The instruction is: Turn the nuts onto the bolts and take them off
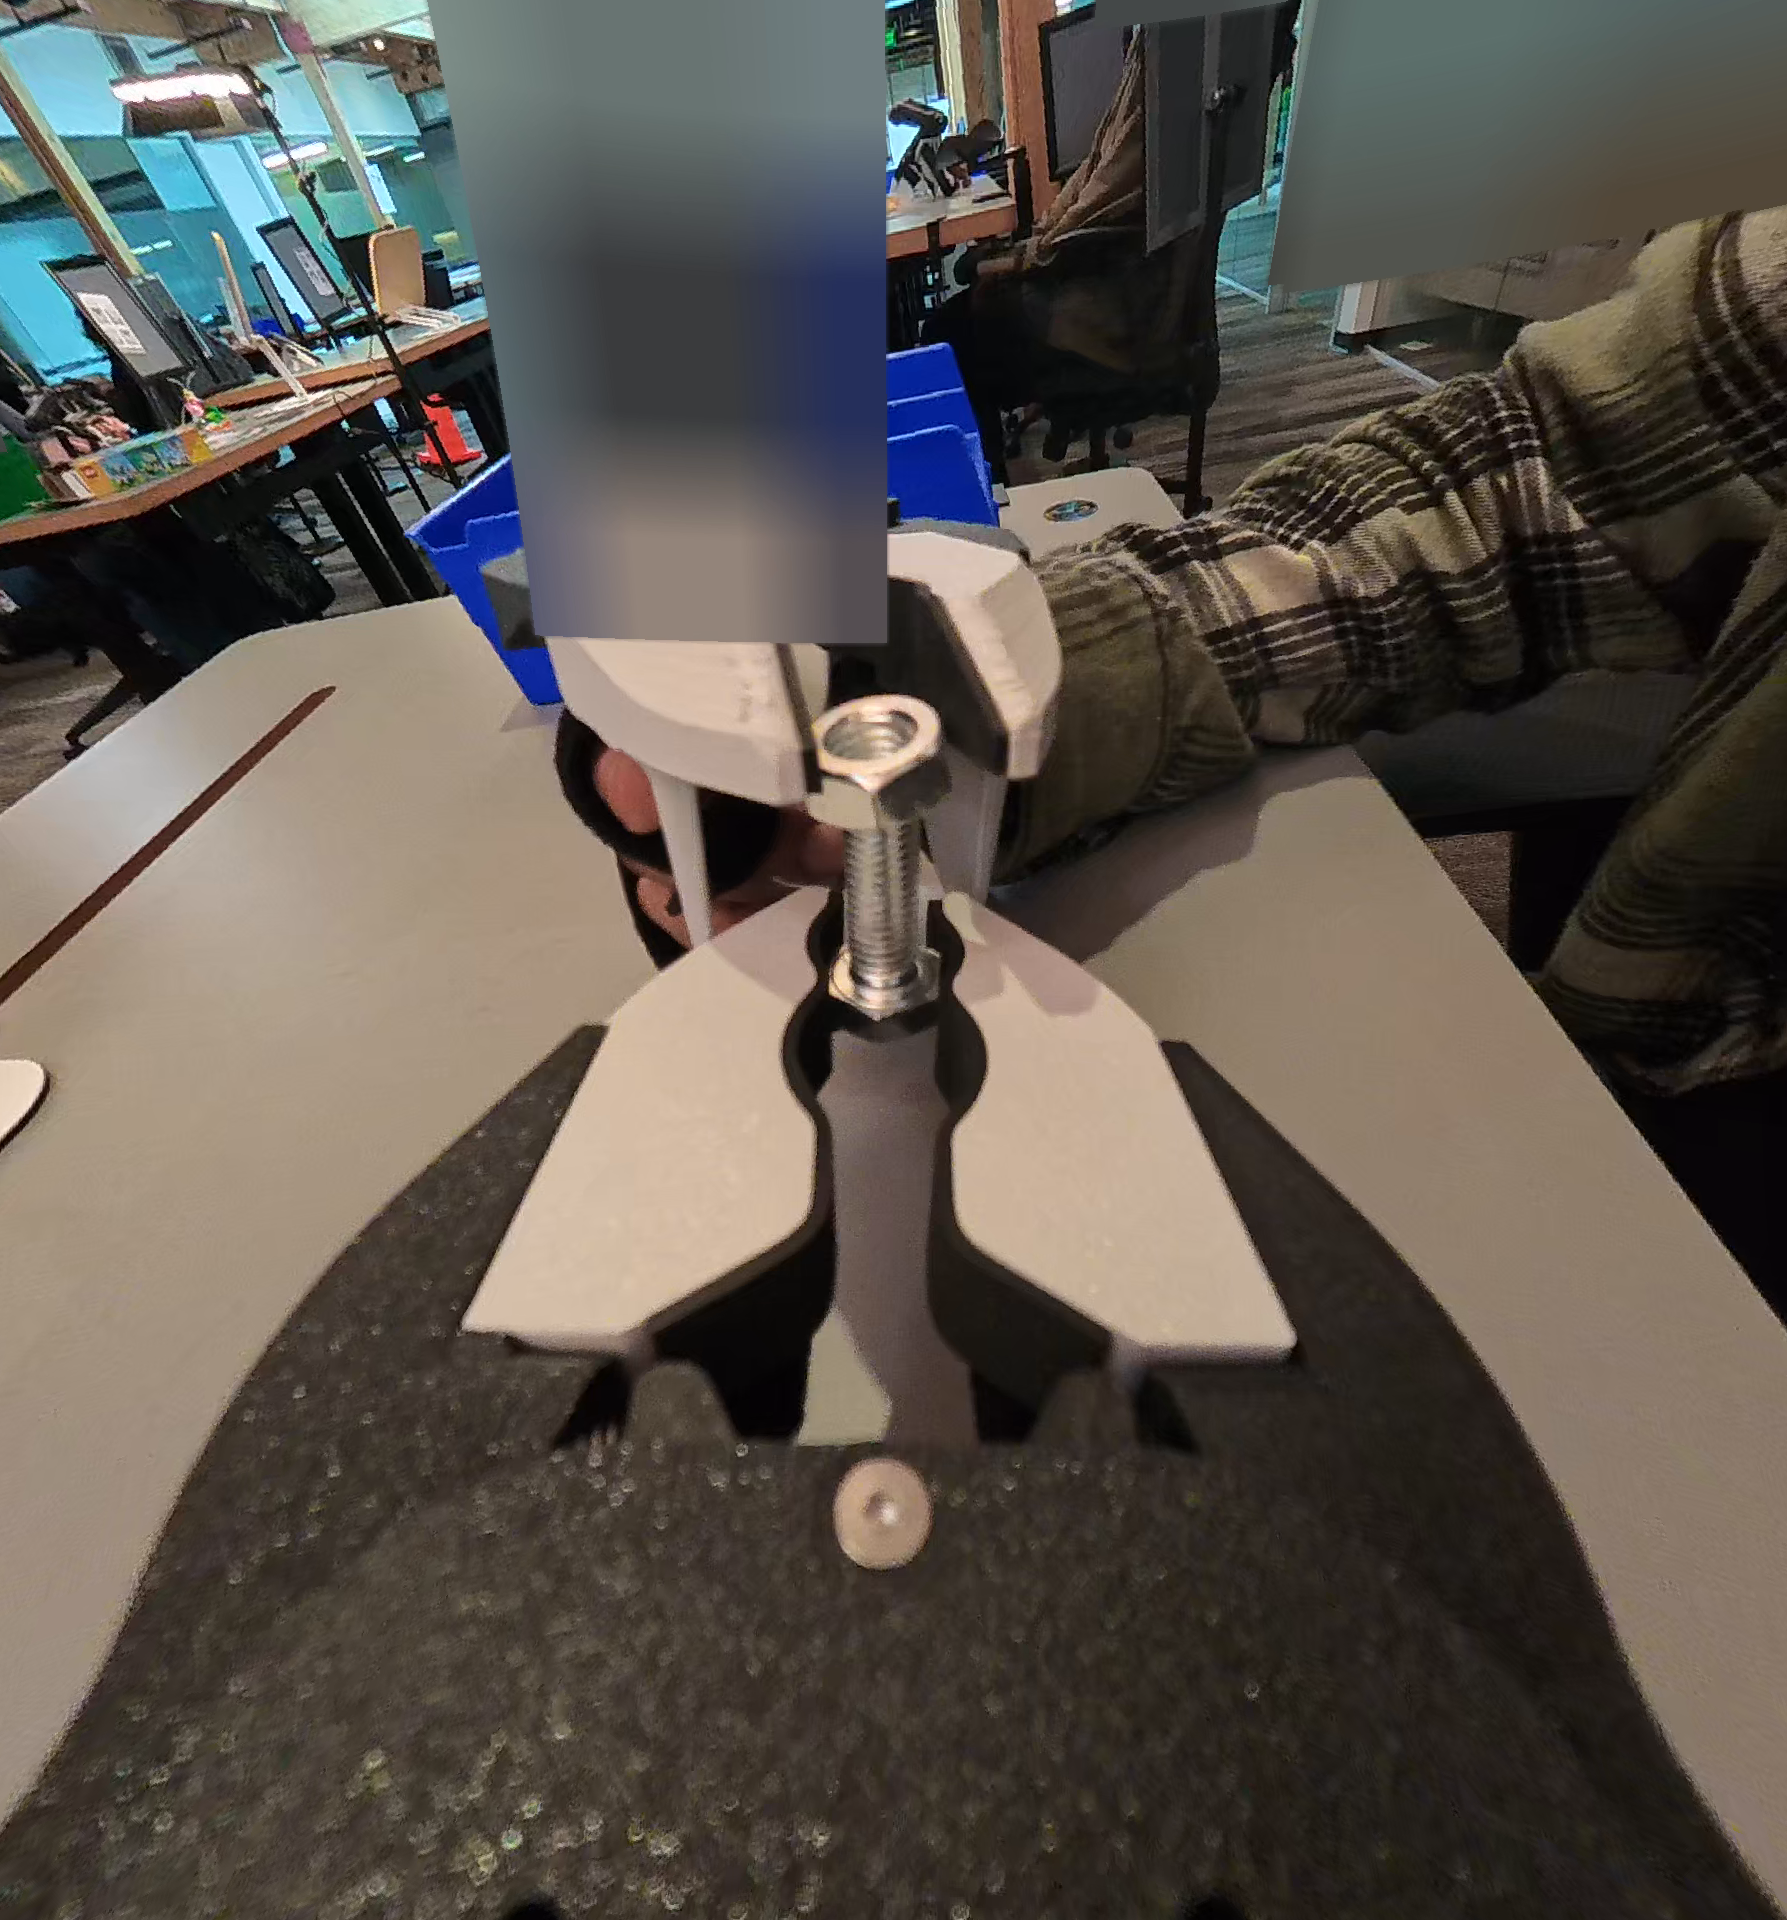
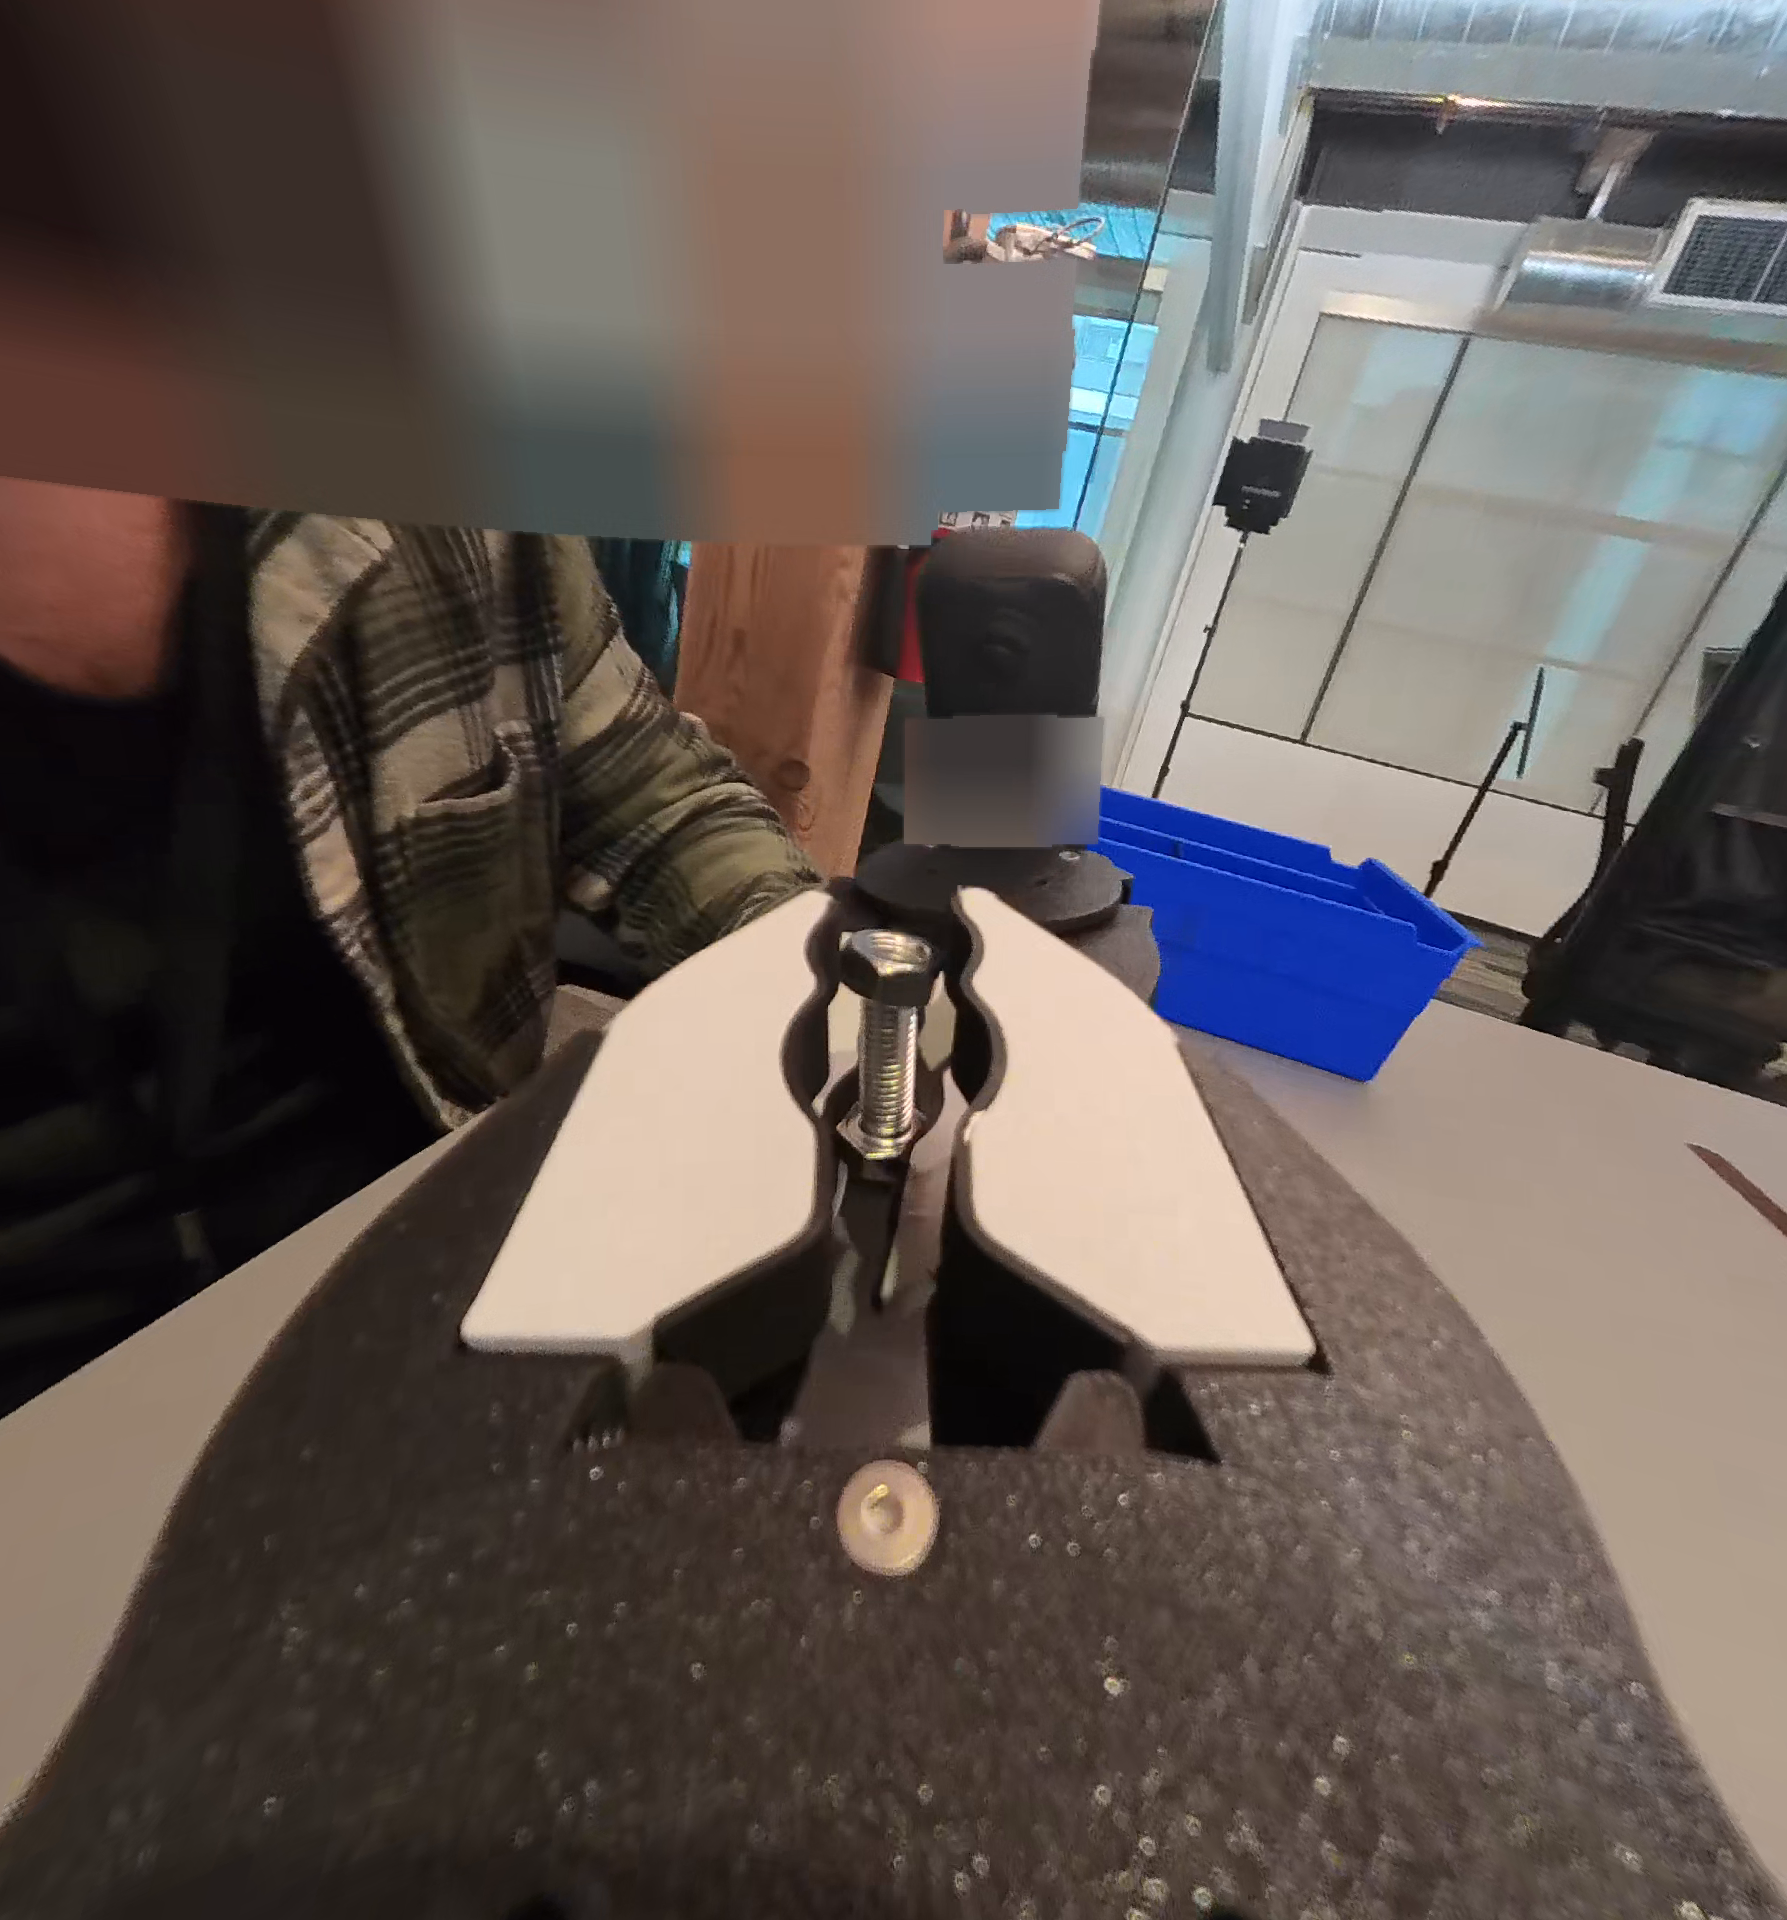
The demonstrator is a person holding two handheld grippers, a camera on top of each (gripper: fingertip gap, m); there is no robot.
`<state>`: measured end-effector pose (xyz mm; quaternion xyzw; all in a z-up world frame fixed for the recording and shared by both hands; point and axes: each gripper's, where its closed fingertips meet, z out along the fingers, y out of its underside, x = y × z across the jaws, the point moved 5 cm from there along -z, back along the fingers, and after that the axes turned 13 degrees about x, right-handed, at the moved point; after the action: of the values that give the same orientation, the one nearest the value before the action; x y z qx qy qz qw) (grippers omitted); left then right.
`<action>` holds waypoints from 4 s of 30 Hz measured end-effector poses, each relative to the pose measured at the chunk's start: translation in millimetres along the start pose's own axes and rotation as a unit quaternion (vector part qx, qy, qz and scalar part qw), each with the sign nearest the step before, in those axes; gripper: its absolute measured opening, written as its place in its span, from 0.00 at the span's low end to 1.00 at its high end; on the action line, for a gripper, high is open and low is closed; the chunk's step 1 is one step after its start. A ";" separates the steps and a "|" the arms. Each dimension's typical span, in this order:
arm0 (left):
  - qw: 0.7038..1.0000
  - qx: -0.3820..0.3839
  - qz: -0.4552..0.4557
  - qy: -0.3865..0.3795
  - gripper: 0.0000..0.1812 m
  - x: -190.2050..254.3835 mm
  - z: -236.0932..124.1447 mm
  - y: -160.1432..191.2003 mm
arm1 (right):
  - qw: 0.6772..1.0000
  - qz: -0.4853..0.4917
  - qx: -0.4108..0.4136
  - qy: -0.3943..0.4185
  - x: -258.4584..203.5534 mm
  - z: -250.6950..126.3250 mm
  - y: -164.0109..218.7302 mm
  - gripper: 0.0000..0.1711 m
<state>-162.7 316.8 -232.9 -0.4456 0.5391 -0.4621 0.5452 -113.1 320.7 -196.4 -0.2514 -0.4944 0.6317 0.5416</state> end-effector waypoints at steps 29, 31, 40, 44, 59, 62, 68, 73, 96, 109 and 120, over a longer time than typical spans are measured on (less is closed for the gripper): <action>0.999 -0.018 -0.046 -0.016 0.08 -6.9 1.5 6.1 | 0.999 -0.038 0.005 0.010 -0.1 -7.8 0.6 0.04; 0.999 -0.023 -0.045 -0.018 0.08 -6.9 2.4 7.3 | 0.999 -0.032 0.005 0.015 1.1 -7.9 1.3 0.06; 0.987 -0.063 -0.031 -0.144 0.08 -33.2 -9.7 14.8 | 0.979 -0.012 0.008 0.201 31.6 -22.5 -10.5 0.29; 0.974 -0.064 -0.085 -0.202 0.08 -47.1 -19.1 19.1 | 0.938 -0.051 -0.065 0.338 41.3 -21.0 -7.1 0.28; 0.963 -0.024 -0.182 -0.195 0.08 -53.4 -26.3 21.2 | 0.880 0.005 -0.145 0.451 50.8 -0.6 24.6 0.20; 0.967 -0.027 -0.173 -0.187 0.08 -50.6 -23.8 20.7 | 0.886 0.007 -0.159 0.435 49.1 0.9 28.2 0.13; 0.971 -0.035 -0.152 -0.179 0.08 -48.6 -21.6 20.0 | 0.896 0.002 -0.165 0.411 46.2 1.5 27.5 0.11; 0.982 -0.035 -0.135 -0.129 0.08 -43.4 -19.3 18.9 | 0.924 0.024 -0.160 0.347 40.1 -0.8 23.9 0.11; 0.995 0.002 -0.095 0.020 0.08 -13.5 -11.5 3.0 | 0.981 0.012 -0.114 0.156 17.4 3.5 8.6 0.16; 0.994 -0.008 -0.097 -0.041 0.08 -26.0 -14.2 8.3 | 0.976 0.014 -0.100 0.195 23.3 -1.7 3.2 0.26; 0.985 -0.054 -0.066 -0.151 0.08 -45.5 -23.9 15.6 | 0.933 0.158 -0.041 0.322 44.9 -16.7 11.7 0.22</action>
<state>-185.8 364.7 -240.8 -0.5739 0.4437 -0.3947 0.5639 -116.8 369.4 -203.5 -0.5380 -0.2729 0.5737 0.5540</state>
